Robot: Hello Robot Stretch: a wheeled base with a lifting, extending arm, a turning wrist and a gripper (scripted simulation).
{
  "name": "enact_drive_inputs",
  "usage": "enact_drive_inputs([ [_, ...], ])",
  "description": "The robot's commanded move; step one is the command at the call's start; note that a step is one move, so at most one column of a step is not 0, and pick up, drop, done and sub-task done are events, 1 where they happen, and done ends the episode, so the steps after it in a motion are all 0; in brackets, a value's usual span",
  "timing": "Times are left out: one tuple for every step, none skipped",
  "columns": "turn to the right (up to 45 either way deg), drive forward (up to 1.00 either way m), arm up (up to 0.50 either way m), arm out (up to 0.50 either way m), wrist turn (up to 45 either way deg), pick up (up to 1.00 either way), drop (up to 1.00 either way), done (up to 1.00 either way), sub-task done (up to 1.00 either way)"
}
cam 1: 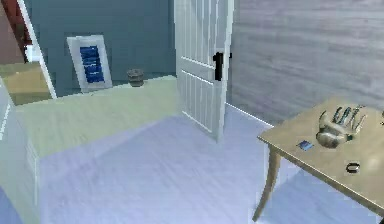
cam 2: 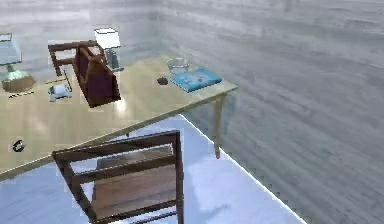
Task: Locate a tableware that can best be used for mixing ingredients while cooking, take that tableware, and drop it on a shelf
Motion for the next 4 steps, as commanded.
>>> enact_drive_inputs([
  [45.0,0.0,0.0,0.0,0.0,0.0,0.0,0.0,0.0],
  [45.0,0.0,0.0,0.0,0.0,0.0,0.0,0.0,0.0],
  [24.0,0.0,0.0,0.0,0.0,0.0,0.0,0.0,0.0],
  [0.0,0.55,0.0,0.0,0.0,0.0,0.0,0.0,0.0],
])
